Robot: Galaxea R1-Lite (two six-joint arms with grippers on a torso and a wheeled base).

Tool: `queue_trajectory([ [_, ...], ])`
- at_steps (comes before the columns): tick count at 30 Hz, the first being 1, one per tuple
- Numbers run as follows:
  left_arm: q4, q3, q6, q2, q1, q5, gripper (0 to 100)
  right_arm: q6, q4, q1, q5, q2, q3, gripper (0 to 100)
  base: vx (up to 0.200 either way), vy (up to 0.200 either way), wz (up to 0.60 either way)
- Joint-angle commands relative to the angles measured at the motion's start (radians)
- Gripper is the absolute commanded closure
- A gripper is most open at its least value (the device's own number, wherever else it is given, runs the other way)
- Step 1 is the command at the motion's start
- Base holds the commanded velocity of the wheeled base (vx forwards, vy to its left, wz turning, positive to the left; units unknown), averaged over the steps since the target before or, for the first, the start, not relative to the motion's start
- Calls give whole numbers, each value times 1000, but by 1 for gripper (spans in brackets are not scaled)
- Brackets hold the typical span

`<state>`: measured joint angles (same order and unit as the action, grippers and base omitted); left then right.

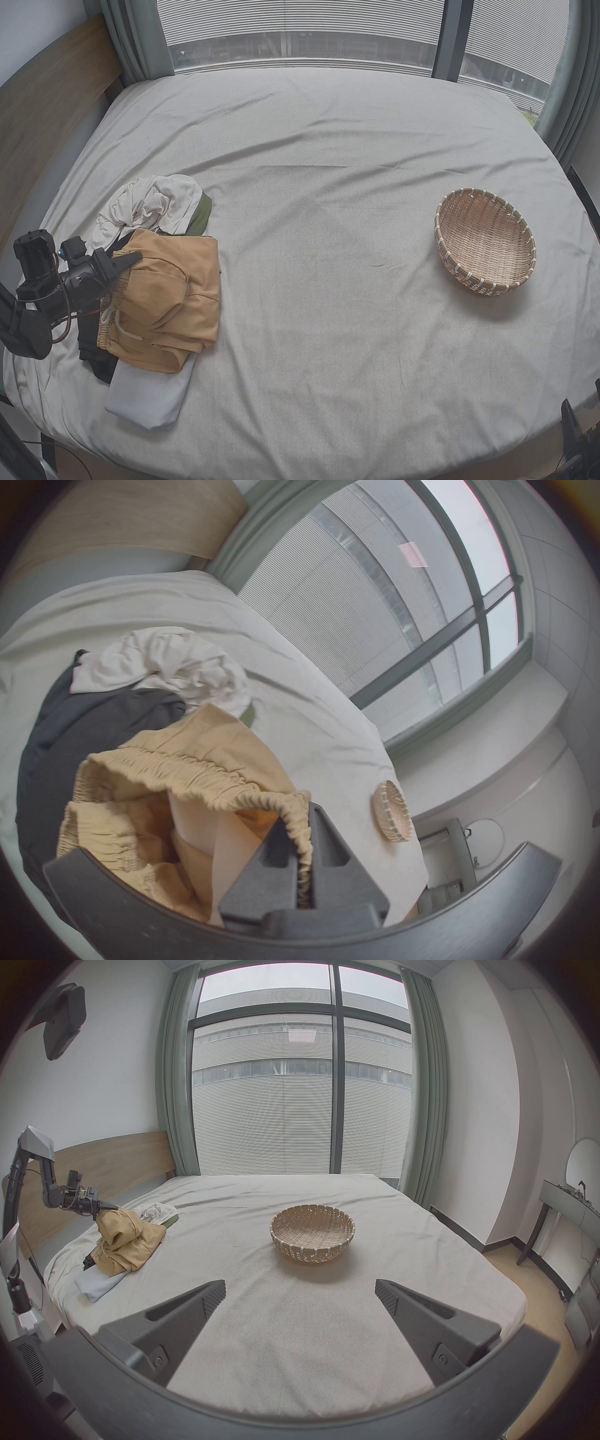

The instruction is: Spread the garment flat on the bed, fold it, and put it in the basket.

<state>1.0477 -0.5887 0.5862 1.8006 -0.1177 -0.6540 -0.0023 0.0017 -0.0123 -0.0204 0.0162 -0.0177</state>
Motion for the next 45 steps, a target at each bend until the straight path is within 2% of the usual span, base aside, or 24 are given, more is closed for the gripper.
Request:
queue_trajectory([
  [1, 2, 24, 6, -119, 98, 4, 100, -1, 0, 0, 0, -16, 18, 0, 0, 0, 0],
  [6, 0, 24, 6, -155, 156, 5, 100, -1, 0, 0, 0, -16, 18, 0, 0, 0, 0],
  [7, -3, 26, 6, -179, 193, 5, 100, -1, 0, 0, 0, -16, 18, 0, 0, 0, 0],
  [13, -3, 13, 4, -233, 297, 11, 100, -2, 0, 0, 0, -16, 18, 0, 0, 0, 0],
  [25, -3, -118, -6, -241, 510, 17, 100, -2, 0, 0, 0, -16, 18, 0, 0, 0, 0],
  [29, 3, -135, -52, -201, 552, 22, 100, -2, 0, 0, 0, -16, 18, 0, 0, 0, 0],
  [34, 12, -135, -83, -145, 564, 59, 100, -4, 0, 0, 0, -16, 18, 0, 0, 0, 0],
  [38, 37, -195, -60, -124, 593, 60, 100, -7, 0, 0, 0, -16, 18, 0, 0, 0, 0],
  [43, 38, -280, 69, -152, 661, 62, 100, -8, 0, 0, 2, -16, 18, 0, 0, 0, 0],
  [45, 35, -295, 93, -172, 685, 60, 100, -8, 0, 0, 2, -16, 18, 0, 0, 0, 0],
])
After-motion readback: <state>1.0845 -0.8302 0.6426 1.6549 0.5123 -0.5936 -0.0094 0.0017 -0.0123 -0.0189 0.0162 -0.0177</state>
